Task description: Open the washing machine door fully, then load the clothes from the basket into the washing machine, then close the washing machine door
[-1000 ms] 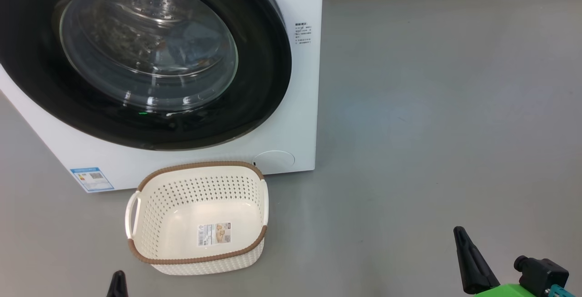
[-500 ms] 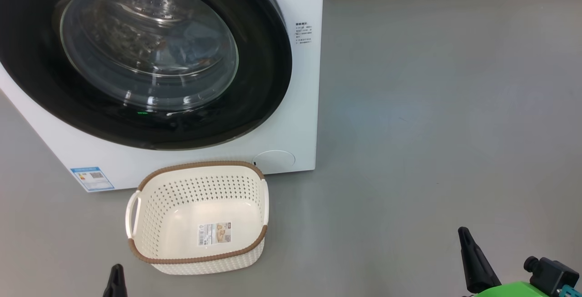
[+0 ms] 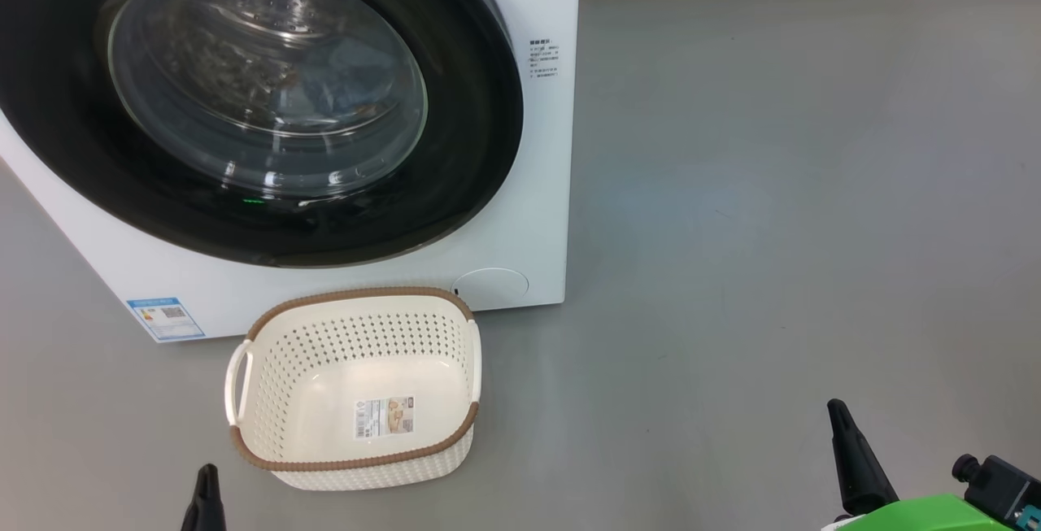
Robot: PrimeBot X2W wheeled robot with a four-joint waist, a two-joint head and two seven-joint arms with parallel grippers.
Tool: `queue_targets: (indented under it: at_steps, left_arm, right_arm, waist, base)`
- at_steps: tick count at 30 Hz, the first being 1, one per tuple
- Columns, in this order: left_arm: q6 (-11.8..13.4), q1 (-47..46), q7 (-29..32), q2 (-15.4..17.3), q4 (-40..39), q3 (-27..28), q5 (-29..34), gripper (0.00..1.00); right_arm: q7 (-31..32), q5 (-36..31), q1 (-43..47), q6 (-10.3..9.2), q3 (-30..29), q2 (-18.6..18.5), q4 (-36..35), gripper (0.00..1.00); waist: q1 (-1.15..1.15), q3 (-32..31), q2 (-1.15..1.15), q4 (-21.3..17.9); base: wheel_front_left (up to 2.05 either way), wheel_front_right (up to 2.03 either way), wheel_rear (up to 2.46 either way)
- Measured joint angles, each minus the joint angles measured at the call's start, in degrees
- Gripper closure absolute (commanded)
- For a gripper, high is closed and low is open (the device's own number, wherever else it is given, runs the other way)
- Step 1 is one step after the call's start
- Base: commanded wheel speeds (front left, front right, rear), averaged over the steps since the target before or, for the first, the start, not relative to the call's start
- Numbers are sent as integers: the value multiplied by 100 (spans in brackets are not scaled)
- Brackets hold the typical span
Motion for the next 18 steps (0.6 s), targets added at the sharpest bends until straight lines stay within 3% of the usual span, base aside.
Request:
queue_targets:
  at_steps: [18]
  left_arm:
    - [-58, -242, 293, 40, 207, 33, -1183, 100]
  right_arm:
    - [302, 1124, -124, -1, -77, -8, 42, 100]
  waist:
    - [0, 6, 0, 9]
  base:
    - [0, 0, 0]
